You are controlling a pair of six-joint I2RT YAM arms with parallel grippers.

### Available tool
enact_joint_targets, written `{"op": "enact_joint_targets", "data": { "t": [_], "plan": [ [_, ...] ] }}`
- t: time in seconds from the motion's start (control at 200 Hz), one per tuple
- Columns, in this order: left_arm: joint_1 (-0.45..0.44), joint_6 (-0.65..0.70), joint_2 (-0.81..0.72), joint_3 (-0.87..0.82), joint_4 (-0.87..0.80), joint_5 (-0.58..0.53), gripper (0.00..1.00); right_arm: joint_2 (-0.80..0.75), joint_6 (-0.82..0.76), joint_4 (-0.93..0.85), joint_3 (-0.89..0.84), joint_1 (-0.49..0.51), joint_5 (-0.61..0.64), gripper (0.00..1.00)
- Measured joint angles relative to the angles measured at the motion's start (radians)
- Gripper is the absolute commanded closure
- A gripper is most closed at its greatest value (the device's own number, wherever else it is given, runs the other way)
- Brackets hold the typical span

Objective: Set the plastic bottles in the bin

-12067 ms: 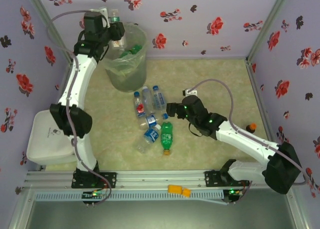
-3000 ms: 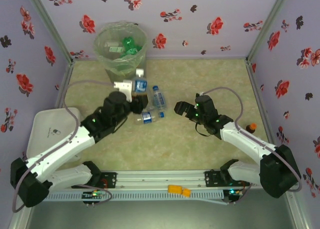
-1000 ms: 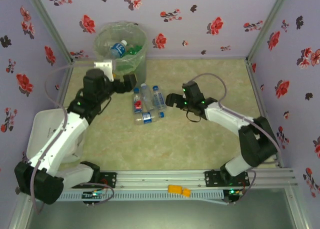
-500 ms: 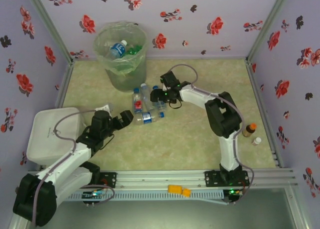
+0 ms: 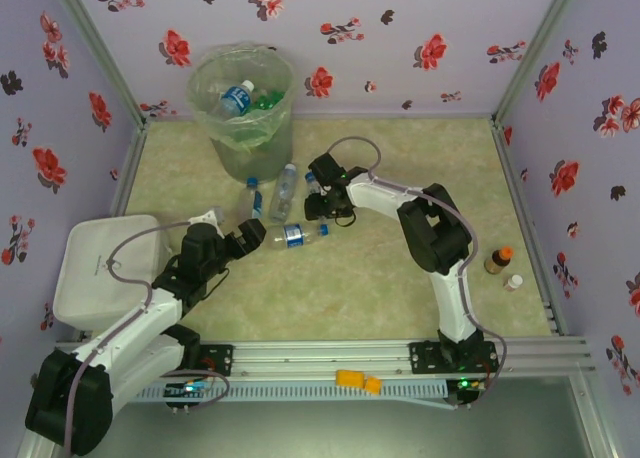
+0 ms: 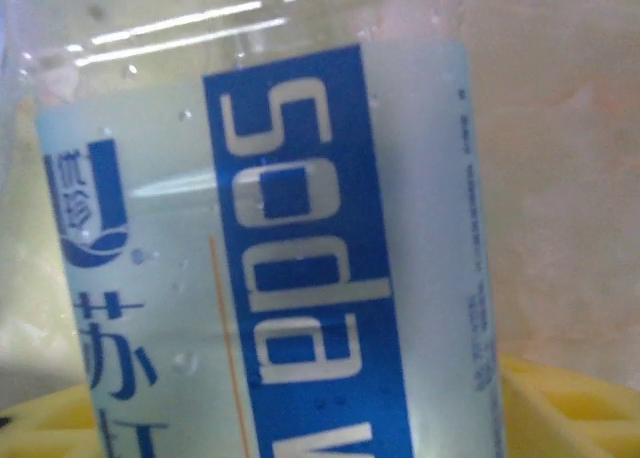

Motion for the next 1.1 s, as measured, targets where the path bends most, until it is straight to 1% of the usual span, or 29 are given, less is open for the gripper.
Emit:
{"op": "enact_joint_targets", "data": {
  "t": [0.125, 0.285, 0.39, 0.5, 0.65, 0.78, 0.935, 1.1],
  "plan": [
    [-0.002, -0.003, 0.0, 0.0, 0.003, 0.0, 0.0, -0.005, -0.014, 0.008, -0.006, 0.0, 0.01, 0.47],
    [-0.008, -0.012, 0.0, 0.003, 0.002, 0.0, 0.0, -0.046, -0.047, 0.03, -0.06, 0.0, 0.01, 0.52],
    [-0.019, -0.019, 0.002, 0.03, -0.002, 0.0, 0.0, -0.116, -0.073, 0.044, -0.117, 0.0, 0.009, 0.52],
    [-0.04, -0.027, 0.021, 0.085, 0.013, 0.001, 0.0, -0.244, -0.1, 0.084, -0.195, 0.0, 0.002, 0.53],
    [-0.085, -0.06, 0.089, 0.16, 0.097, 0.0, 0.0, -0.445, -0.127, 0.171, -0.312, 0.002, -0.034, 0.53],
    [-0.14, -0.083, 0.174, 0.238, 0.175, -0.002, 0.0, -0.582, -0.132, 0.263, -0.421, 0.011, -0.073, 0.52],
    [-0.199, -0.091, 0.261, 0.338, 0.247, -0.005, 0.03, -0.702, -0.123, 0.38, -0.567, 0.031, -0.126, 0.52],
    [-0.276, -0.093, 0.347, 0.418, 0.302, -0.005, 0.03, -0.774, -0.109, 0.467, -0.653, 0.045, -0.16, 0.52]
  ]
}}
